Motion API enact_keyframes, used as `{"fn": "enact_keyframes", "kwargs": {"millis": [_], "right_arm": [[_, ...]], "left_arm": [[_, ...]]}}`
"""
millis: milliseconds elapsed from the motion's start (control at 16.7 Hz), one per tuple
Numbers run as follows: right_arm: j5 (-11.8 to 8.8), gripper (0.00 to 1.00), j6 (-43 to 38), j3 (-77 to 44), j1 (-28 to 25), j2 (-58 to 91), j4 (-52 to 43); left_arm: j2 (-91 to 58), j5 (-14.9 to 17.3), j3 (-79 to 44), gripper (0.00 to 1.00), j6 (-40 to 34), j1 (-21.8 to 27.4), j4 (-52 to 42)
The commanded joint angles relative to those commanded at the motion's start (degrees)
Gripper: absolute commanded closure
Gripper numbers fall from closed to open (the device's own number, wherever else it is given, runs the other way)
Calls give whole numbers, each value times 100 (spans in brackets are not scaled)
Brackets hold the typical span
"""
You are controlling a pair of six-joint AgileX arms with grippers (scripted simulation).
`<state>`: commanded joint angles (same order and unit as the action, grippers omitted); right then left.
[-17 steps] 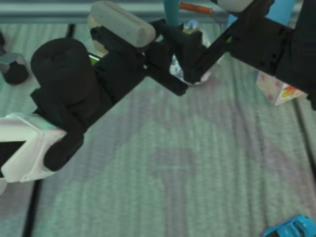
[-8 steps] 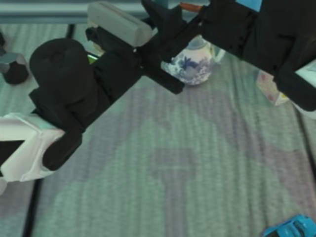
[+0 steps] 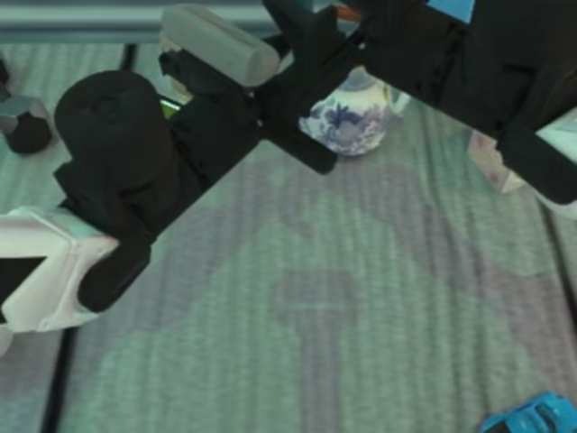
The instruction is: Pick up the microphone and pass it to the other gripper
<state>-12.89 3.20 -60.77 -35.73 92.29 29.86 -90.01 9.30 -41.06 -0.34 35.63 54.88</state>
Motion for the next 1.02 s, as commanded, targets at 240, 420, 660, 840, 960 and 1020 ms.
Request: {"fn": "enact_keyframes", "kwargs": {"millis": [240, 420, 660, 840, 960, 1020], "right_arm": [[0, 90, 0, 0, 0, 0, 0], [0, 100, 0, 0, 0, 0, 0], [0, 100, 0, 0, 0, 0, 0], [0, 100, 0, 0, 0, 0, 0], [0, 100, 0, 0, 0, 0, 0], [0, 100, 0, 0, 0, 0, 0]], "left_arm": [[0, 0, 0, 100, 0, 0, 0], [0, 0, 0, 100, 0, 0, 0], [0, 0, 0, 100, 0, 0, 0], [0, 0, 0, 100, 0, 0, 0], [0, 0, 0, 85, 0, 0, 0], [0, 0, 0, 77, 0, 0, 0]]}}
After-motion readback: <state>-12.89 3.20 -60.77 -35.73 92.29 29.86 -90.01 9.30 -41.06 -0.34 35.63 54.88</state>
